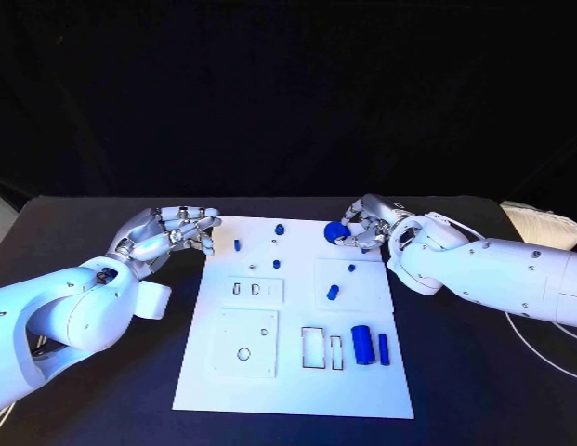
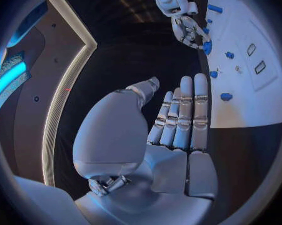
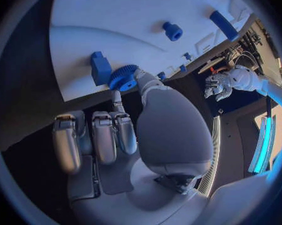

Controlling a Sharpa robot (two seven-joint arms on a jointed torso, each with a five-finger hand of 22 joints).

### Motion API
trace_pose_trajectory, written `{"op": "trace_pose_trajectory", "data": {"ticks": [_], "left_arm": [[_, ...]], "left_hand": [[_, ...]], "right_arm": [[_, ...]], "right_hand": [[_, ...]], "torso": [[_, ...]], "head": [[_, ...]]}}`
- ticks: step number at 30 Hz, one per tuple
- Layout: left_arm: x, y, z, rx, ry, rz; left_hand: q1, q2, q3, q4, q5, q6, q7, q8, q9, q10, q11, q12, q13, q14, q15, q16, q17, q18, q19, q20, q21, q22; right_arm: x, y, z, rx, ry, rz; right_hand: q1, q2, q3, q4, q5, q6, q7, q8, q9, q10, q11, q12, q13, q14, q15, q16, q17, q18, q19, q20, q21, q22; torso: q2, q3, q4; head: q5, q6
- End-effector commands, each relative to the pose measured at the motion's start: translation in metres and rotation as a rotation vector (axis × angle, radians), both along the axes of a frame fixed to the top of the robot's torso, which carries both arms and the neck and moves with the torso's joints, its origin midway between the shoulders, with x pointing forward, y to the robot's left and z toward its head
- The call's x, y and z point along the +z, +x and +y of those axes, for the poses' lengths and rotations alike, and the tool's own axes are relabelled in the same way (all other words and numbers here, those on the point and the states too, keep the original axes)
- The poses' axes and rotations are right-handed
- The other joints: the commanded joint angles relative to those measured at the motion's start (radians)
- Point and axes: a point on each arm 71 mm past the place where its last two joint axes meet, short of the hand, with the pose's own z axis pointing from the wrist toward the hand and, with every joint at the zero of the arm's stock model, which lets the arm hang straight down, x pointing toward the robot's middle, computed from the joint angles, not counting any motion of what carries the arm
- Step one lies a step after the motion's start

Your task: Assemble the parts on the task board

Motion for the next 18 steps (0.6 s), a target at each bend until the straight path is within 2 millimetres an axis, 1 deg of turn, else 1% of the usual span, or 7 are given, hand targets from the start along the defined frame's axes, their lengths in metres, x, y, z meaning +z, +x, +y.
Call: {"op": "trace_pose_trajectory", "data": {"ticks": [1,10,11,12,13,15,18], "left_arm": [[0.0014,-0.0004,-0.0024,-0.02,-0.009,-0.007],[0.001,-0.0003,-0.0018,-0.019,-0.007,-0.003],[0.0009,-0.0003,-0.0018,-0.019,-0.006,-0.002],[0.0008,-0.0002,-0.0018,-0.019,-0.005,-0.001],[0.0008,-0.0002,-0.0017,-0.019,-0.005,-0.001],[0.0007,-0.0002,-0.0017,-0.018,-0.004,0.0],[0.0005,-0.0001,-0.0015,-0.017,-0.003,0.002]], "left_hand": [[0.002,0.008,0.005,0.0,-0.002,-0.006,-0.003,-0.004,-0.001,-0.007,-0.001,-0.002,-0.001,-0.008,0.002,0.005,-0.001,0.013,-0.006,0.002,0.005,0.001],[0.002,0.007,0.006,-0.001,-0.002,-0.006,-0.002,-0.004,-0.001,-0.008,-0.001,-0.002,-0.001,-0.008,0.002,0.005,-0.001,0.013,-0.007,0.002,0.007,0.002],[0.002,0.007,0.006,-0.001,-0.002,-0.006,-0.002,-0.004,-0.001,-0.008,-0.001,-0.002,-0.001,-0.008,0.002,0.005,-0.001,0.013,-0.007,0.002,0.007,0.002],[0.002,0.007,0.006,-0.001,-0.002,-0.006,-0.002,-0.004,-0.001,-0.008,-0.001,-0.002,-0.001,-0.008,0.002,0.005,-0.001,0.013,-0.007,0.002,0.007,0.002],[0.002,0.007,0.006,-0.001,-0.002,-0.006,-0.002,-0.004,-0.001,-0.008,-0.001,-0.002,-0.001,-0.008,0.002,0.005,-0.001,0.013,-0.007,0.002,0.007,0.002],[0.001,0.007,0.006,-0.001,-0.002,-0.006,-0.001,-0.004,-0.001,-0.008,-0.001,-0.002,-0.001,-0.008,0.002,0.006,-0.002,0.013,-0.008,0.002,0.008,0.002],[0.002,0.007,0.007,-0.002,-0.002,-0.006,-0.001,-0.005,-0.001,-0.009,-0.001,-0.002,-0.001,-0.008,0.002,0.006,-0.002,0.013,-0.008,0.002,0.009,0.003]], "right_arm": [[-0.0047,-0.001,0.0001,-0.011,-0.004,0.024],[-0.0047,-0.002,0.0019,-0.006,0.02,0.031],[-0.0047,-0.0019,0.0018,-0.007,0.024,0.031],[-0.0047,-0.0018,0.0017,-0.008,0.028,0.032],[-0.0047,-0.0017,0.0016,-0.009,0.031,0.032],[-0.0047,-0.0016,0.0015,-0.01,0.035,0.032],[-0.0048,-0.0014,0.0017,-0.011,0.038,0.033]], "right_hand": [[-0.001,0.014,-0.005,0.011,0.008,-0.002,-0.003,0.008,-0.001,0.108,0.006,0.004,0.263,0.097,0.007,0.004,0.24,-0.014,0.105,0.006,0.005,0.263],[-0.018,0.019,-0.032,0.058,0.011,0.006,-0.008,0.017,0.0,0.108,0.002,0.004,0.263,0.098,0.004,0.004,0.242,-0.014,0.105,0.004,0.005,0.263],[-0.033,0.02,-0.048,0.074,-0.014,0.006,-0.009,0.018,0.0,0.108,0.001,0.004,0.263,0.098,0.004,0.004,0.242,-0.014,0.105,0.003,0.005,0.263],[-0.056,0.027,-0.063,0.078,-0.034,0.006,-0.009,0.018,0.0,0.108,0.0,0.004,0.263,0.098,0.003,0.004,0.243,-0.014,0.105,0.003,0.005,0.263],[-0.088,0.037,-0.088,0.079,-0.04,0.005,-0.009,0.018,0.0,0.108,0.001,0.004,0.263,0.098,0.003,0.005,0.243,-0.014,0.105,0.002,0.005,0.263],[-0.1,0.043,-0.105,0.079,-0.042,0.005,-0.01,0.019,0.0,0.108,0.0,0.004,0.263,0.098,0.002,0.005,0.244,-0.014,0.105,0.002,0.005,0.263],[-0.101,0.044,-0.108,0.079,-0.041,0.005,-0.01,0.019,0.0,0.108,0.0,0.004,0.263,0.098,0.002,0.005,0.244,-0.014,0.105,0.002,0.005,0.263]], "torso": [[0.0,0.0002,0.0008],[0.0,0.0004,-0.0007],[0.0,0.0002,-0.0006],[0.0,0.0,-0.0007],[0.0,-0.0001,-0.0008],[0.0,-0.0002,-0.0006],[-0.001,0.0,-0.0001]], "head": [[0.001,-0.001],[0.001,-0.001],[0.0,0.0],[0.0,0.0],[0.0,0.001],[-0.001,0.001],[-0.001,0.002]]}}
